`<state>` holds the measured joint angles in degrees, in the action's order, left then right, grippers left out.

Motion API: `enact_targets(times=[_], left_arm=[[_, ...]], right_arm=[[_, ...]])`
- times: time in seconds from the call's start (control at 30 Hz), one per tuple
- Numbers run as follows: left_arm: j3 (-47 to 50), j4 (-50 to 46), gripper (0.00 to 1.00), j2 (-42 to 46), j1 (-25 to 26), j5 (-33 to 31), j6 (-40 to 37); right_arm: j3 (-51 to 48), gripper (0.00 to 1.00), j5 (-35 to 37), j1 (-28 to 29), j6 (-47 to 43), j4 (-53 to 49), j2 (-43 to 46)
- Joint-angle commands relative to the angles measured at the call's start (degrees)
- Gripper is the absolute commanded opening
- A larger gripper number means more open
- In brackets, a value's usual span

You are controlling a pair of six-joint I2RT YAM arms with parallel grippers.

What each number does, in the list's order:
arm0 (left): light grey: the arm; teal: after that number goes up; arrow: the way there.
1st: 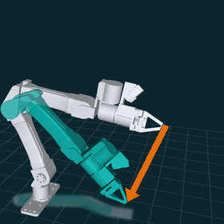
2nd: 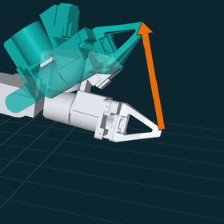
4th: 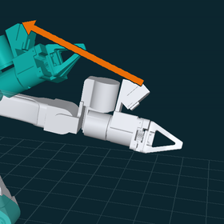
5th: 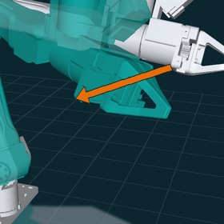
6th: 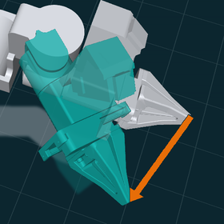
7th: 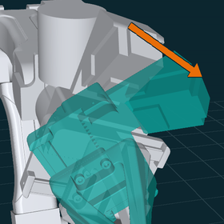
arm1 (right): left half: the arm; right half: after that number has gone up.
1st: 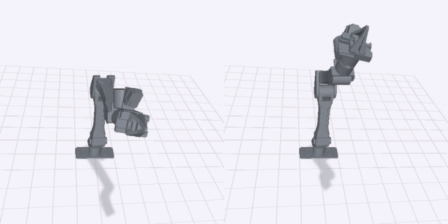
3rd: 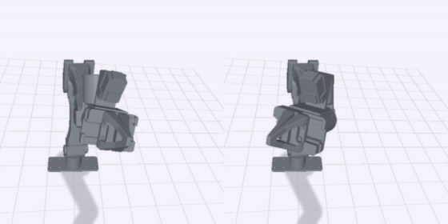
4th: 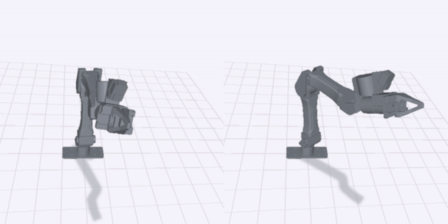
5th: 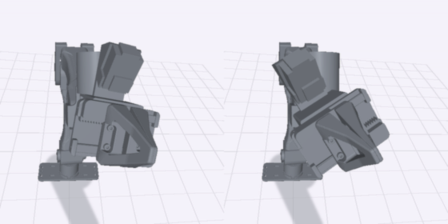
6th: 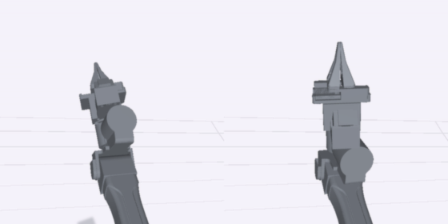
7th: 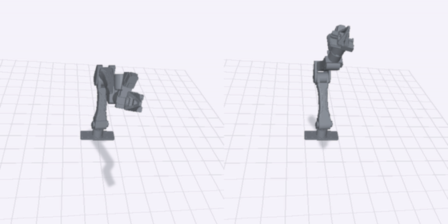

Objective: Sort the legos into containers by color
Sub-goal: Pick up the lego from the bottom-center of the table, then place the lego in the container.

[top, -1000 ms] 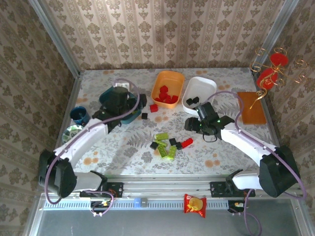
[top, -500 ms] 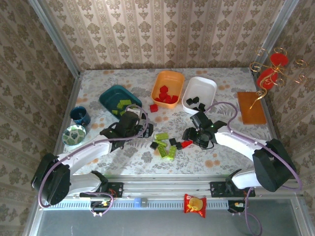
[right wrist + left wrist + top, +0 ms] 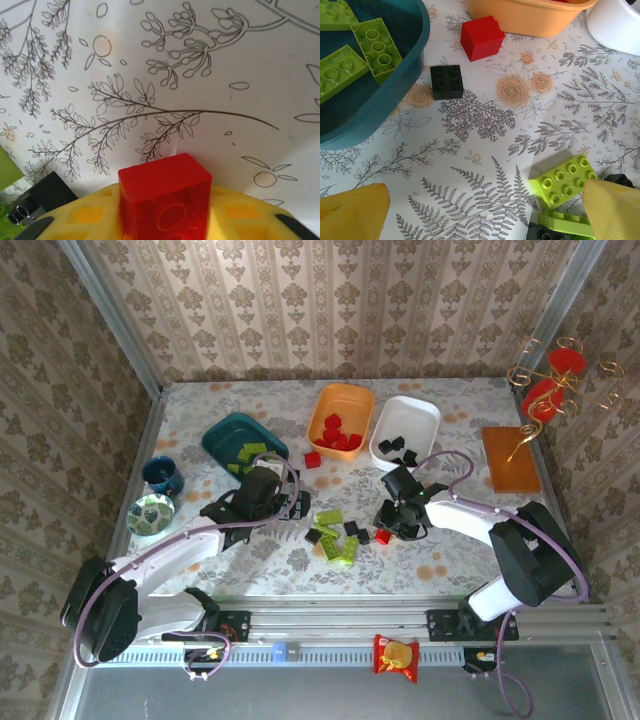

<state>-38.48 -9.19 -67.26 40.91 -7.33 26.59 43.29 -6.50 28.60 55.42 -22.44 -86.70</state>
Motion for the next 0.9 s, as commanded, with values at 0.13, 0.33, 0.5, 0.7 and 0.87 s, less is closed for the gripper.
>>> enact_targets(times=[0.13,0.33,0.5,0.7,0.87], left_arm=[[-0.35,-2.33,1.00,1.85,0.38,-1.78,-0.57],[0.78,-2.63,1.00,3.93,0.31,-3.27,-0.27],[2.11,-2.50,1.00,6.75,0.28,-3.95,0.15],[3.10,-4.16,1.00,8.75,0.27,-2.82,0.58],[3.94,-4.59,1.00,9.69,0.27,-1.35,0.84]], right_arm=[[3.44,0.25,4.76,-2.09,-7.08,-4.78,5.69],[13.61,0.25,3.33,-2.41,-18.99,-1.62,7.45],[26.79,0.25,3.75,-2.32,-23.90,2.06,-4.32],[43.39,0.25,6.98,-2.41,-25.29,4.20,-21.64],[57.66,0.27,10.46,-2.50,-25.28,0.50,-33.82]])
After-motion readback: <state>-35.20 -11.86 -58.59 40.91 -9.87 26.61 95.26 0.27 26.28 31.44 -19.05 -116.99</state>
